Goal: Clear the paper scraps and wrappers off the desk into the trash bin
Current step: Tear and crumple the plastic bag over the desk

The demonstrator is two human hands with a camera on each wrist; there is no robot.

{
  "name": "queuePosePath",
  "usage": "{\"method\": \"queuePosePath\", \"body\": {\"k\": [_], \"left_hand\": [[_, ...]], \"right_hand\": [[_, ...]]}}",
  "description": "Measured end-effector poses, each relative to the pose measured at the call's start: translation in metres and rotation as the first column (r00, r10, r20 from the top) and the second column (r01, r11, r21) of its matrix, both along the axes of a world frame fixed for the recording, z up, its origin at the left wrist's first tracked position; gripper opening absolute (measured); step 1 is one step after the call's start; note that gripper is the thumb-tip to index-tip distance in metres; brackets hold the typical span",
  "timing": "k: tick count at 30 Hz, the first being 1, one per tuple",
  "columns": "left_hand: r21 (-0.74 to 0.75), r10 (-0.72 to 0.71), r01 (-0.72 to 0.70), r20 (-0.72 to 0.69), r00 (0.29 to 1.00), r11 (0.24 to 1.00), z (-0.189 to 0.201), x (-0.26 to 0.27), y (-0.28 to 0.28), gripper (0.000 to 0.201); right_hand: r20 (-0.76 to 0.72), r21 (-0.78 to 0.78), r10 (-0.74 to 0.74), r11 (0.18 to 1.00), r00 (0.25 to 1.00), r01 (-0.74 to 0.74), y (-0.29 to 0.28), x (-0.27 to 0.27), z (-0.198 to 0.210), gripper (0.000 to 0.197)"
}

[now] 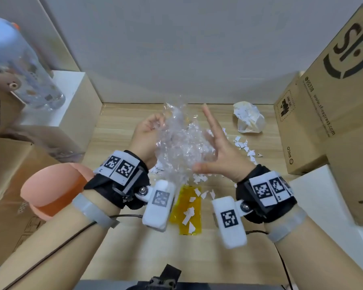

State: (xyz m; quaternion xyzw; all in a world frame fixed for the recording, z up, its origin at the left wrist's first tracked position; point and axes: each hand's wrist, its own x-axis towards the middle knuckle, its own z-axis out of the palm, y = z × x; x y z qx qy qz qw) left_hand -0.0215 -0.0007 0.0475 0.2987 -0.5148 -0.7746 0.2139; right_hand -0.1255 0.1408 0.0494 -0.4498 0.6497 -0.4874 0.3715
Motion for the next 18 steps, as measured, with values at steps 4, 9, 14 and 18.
{"method": "queuePosePath", "body": {"k": [4, 9, 14, 18], "left_hand": [[-0.007, -0.023, 0.023, 0.007, 1.0, 1.0, 0.001, -0.013, 0.015, 0.021], [0.063, -0.188, 0.182, 0.121, 0.975, 0.981, 0.002, -0.014, 0.019, 0.044], [0.3, -0.337, 0.326, -0.016, 0.941, 0.897, 0.0, 0.007, 0.014, 0.089], [0.268, -0.472, 0.478, -0.092, 0.877, 0.836, 0.002, 0.001, 0.028, 0.113]], "right_hand": [[-0.172, -0.043, 0.011, 0.999, 0.985, -0.019, -0.015, 0.011, -0.004, 0.105], [-0.194, -0.165, -0.314, 0.944, 0.929, 0.285, -0.019, 0.002, 0.004, 0.05], [0.021, -0.134, -0.53, 0.839, 0.848, 0.528, -0.024, -0.01, 0.011, 0.035], [0.043, -0.182, -0.456, 0.871, 0.889, 0.456, -0.035, 0.02, 0.014, 0.036]]}}
